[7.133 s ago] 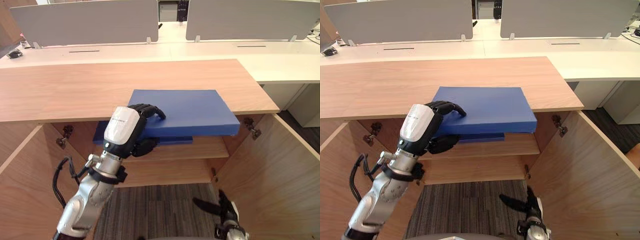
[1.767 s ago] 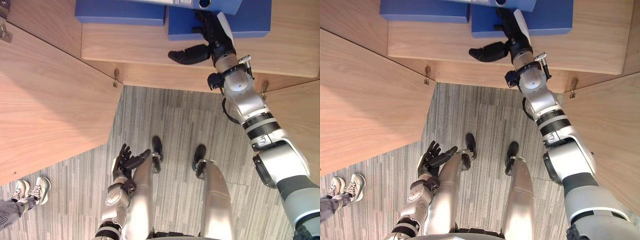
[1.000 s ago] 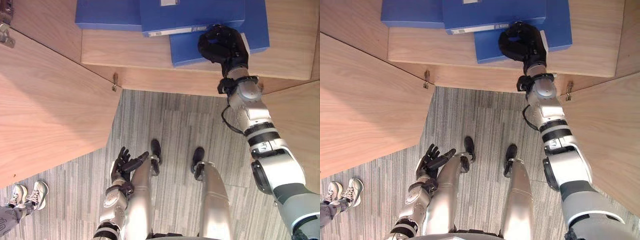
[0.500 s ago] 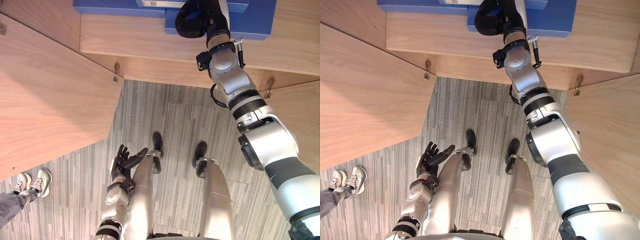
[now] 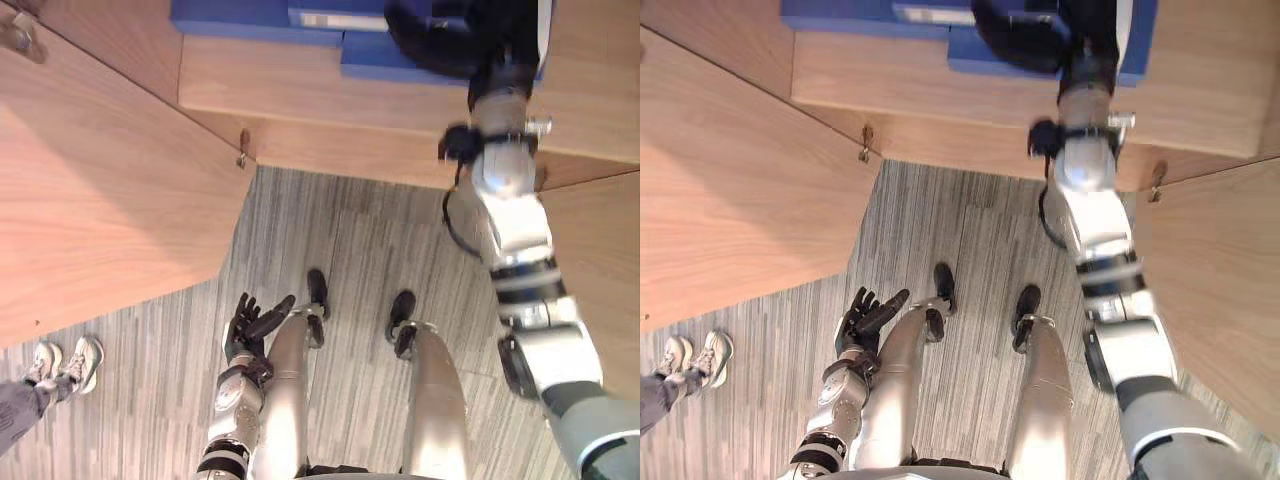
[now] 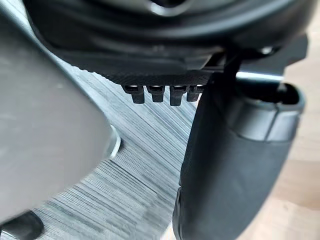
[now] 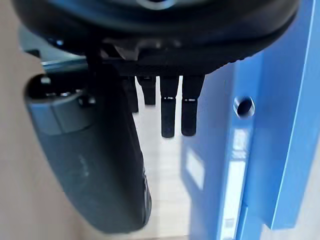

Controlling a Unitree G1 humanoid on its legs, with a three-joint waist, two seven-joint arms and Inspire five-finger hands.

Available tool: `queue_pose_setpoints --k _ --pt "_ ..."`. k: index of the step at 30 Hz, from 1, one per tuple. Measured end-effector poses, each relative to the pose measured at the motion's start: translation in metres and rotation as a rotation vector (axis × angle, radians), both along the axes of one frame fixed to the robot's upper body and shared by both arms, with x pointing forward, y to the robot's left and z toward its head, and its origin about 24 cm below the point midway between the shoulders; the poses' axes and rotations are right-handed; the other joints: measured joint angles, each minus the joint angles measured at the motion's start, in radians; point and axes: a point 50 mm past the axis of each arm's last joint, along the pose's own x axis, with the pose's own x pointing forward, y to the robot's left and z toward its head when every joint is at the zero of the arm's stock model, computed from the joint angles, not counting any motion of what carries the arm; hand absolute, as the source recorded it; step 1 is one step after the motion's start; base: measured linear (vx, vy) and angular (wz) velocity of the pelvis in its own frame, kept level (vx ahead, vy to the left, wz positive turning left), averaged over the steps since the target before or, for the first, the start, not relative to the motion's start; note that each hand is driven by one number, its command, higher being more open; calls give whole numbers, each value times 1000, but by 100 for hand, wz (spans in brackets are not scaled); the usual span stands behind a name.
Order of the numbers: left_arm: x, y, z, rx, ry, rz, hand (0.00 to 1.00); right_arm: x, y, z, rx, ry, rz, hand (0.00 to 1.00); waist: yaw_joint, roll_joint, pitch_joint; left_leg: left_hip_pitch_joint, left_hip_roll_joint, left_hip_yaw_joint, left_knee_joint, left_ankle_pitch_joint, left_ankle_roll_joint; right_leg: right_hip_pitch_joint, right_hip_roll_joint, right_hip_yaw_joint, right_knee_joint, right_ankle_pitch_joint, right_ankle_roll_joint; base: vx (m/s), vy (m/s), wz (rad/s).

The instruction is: Walk over to the cabinet, pick up the folder, carry it to the office cabinet, place the folder inside the office cabinet, then close the office cabinet door

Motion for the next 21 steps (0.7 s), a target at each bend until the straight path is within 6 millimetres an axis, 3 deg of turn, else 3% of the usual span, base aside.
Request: queue_pose_setpoints --k 1,3,8,12,14,17,20,21 --pt "-3 1 -2 10 9 -5 100 -9 4 -28 -28 55 33 100 -10 -2 0 46 6 10 -5 -14 -2 45 7 7 -23 -5 3 2 -10 -27" --pt "-6 3 -5 24 22 -15 100 -17 8 -63 -53 148 74 100 -27 -4 -1 102 8 16 -18 -26 -12 101 13 10 -42 -6 5 0 -9 -18" --pt "-27 16 -28 85 156 -66 100 -46 16 -182 -119 576 174 100 -44 -50 -23 297 13 41 -150 1 -22 289 57 23 -209 41 16 69 -26 -18" --pt "-54 32 -46 134 287 -81 100 -70 5 -240 -87 801 108 100 -60 -96 -55 412 8 65 -234 18 -15 412 79 39 -339 89 27 181 25 -19" --pt "-72 38 -56 156 361 -92 100 -94 -9 -277 -23 950 21 100 -68 -112 -115 480 -4 88 -301 24 -10 483 82 51 -431 119 42 180 56 -19" --pt "-94 43 -64 177 430 -85 100 -128 -25 -317 29 1133 -76 100 -77 -121 -186 594 -24 135 -390 29 -11 580 86 90 -532 154 57 171 56 -36" --pt "-104 49 -66 187 456 -66 100 -150 -35 -339 82 1243 -155 100 -87 -122 -229 666 -38 167 -463 47 -12 624 87 114 -576 176 61 100 50 -33" --pt "-105 50 -67 194 466 -66 100 -166 -43 -352 131 1314 -216 100 -90 -121 -253 701 -46 180 -501 59 -13 644 87 126 -593 184 62 37 25 -23"
